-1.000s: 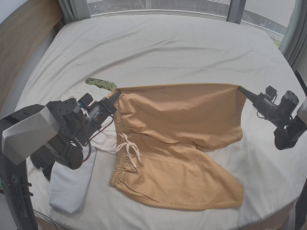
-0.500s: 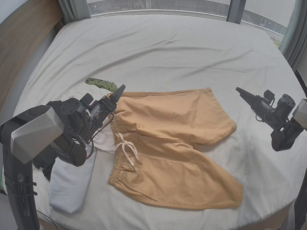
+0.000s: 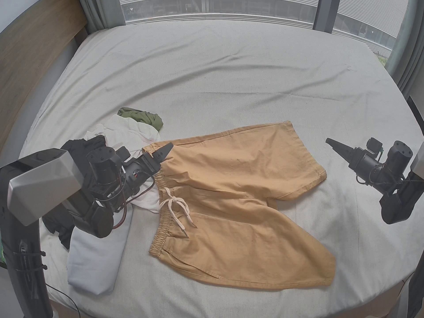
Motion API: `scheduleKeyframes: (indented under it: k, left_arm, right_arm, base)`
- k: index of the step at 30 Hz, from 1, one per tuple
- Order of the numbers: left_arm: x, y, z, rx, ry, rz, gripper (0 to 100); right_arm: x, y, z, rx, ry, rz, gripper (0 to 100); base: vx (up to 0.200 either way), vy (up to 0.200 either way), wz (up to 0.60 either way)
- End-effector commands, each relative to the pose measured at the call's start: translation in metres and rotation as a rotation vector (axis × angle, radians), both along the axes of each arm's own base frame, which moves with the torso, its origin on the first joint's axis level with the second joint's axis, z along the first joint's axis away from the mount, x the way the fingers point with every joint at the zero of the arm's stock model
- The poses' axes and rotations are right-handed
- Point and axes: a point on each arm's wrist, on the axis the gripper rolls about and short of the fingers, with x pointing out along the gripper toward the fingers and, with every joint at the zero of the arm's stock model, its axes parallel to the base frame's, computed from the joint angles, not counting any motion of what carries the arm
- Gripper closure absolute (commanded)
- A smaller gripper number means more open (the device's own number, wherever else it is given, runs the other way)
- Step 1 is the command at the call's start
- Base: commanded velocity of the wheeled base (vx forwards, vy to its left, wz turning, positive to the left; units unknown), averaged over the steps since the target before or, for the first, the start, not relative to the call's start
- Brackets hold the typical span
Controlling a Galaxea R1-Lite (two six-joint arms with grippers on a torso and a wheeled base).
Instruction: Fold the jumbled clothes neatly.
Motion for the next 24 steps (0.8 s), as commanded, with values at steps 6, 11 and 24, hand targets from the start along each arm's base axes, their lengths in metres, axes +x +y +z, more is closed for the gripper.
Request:
scheduleKeyframes:
  k: [6, 11, 24]
  left_arm:
    - [-0.091, 0.026, 0.061, 0.009, 0.022, -0.031, 0]
    - [-0.127, 0.035, 0.071, 0.082, -0.023, -0.052, 0]
    - [-0.199, 0.047, 0.075, 0.071, -0.067, -0.422, 0]
  right_arm:
    - [-0.021, -0.001, 0.018, -0.019, -0.040, -0.006, 0]
    - [-0.021, 0.000, 0.020, -0.020, -0.047, -0.002, 0]
    - [-0.043, 0.006, 0.009, -0.038, 0.017, 0.030, 0]
  base:
    - [0.000, 0.000, 0.00]
    - [0.000, 0.000, 0.00]
    - [0.000, 0.000, 0.00]
